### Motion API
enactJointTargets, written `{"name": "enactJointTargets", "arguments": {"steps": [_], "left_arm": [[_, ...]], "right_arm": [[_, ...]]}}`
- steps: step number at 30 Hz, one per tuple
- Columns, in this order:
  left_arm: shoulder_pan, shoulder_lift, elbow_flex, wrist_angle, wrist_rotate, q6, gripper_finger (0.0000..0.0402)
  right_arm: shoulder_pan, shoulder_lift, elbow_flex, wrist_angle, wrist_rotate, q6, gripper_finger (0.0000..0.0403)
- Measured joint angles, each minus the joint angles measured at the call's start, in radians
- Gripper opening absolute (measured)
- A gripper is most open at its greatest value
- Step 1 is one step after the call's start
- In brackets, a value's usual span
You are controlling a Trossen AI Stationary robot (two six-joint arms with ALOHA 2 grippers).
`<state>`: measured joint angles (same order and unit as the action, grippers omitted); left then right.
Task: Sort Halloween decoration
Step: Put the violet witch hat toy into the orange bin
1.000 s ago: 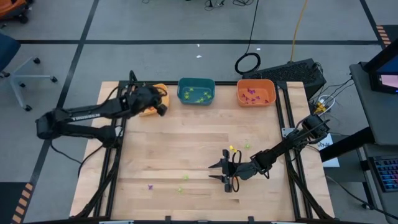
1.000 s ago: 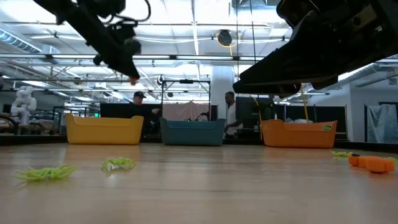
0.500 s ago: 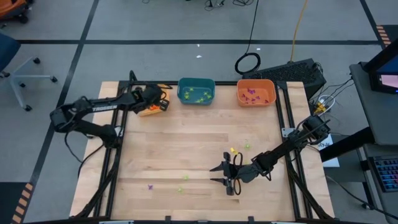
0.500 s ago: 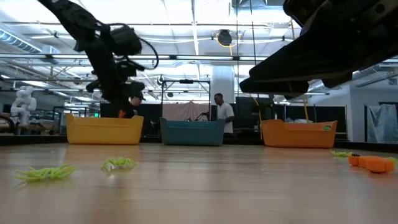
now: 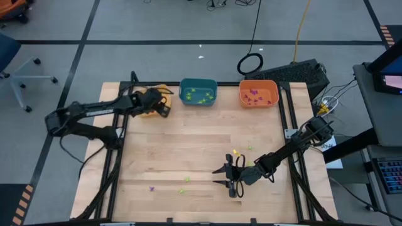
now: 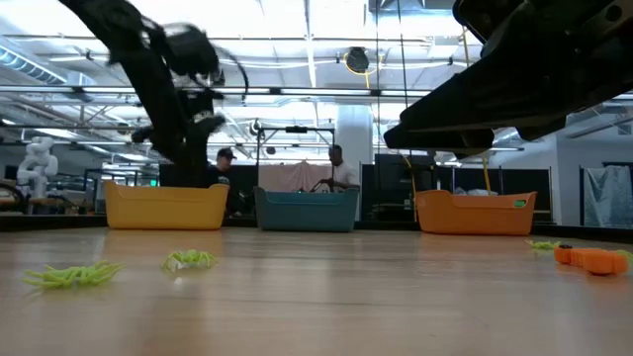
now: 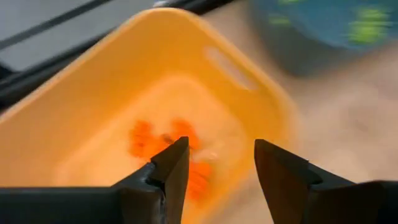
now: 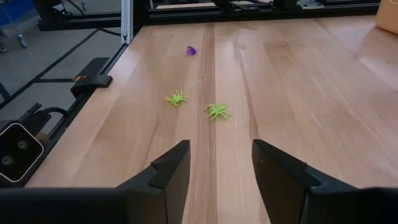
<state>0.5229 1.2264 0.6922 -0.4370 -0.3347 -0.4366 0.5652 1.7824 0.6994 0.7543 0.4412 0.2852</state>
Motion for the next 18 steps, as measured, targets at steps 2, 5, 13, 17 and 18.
{"name": "enactJointTargets", "arguments": {"steps": [2,5,13,17,18], "left_arm": [[-0.072,-0.079,0.000,-0.027,0.012,-0.004,0.0183],[-0.224,-0.205,0.000,-0.062,-0.003,-0.014,0.0184],[-0.674,-0.361,0.001,-0.130,-0.142,-0.228,0.0185],[-0.867,-0.311,0.001,-0.141,-0.185,-0.322,0.0178],[-0.911,-0.294,0.001,-0.141,-0.185,-0.336,0.0174]], "right_arm": [[0.000,0.000,0.000,-0.003,0.000,-0.002,0.0157],[0.000,0.000,0.000,-0.004,0.001,-0.021,0.0157],[-0.003,0.000,0.000,-0.004,0.004,-0.078,0.0157],[-0.003,0.000,0.000,-0.004,0.005,-0.088,0.0157],[-0.003,0.000,0.000,-0.004,0.005,-0.088,0.0157]]}}
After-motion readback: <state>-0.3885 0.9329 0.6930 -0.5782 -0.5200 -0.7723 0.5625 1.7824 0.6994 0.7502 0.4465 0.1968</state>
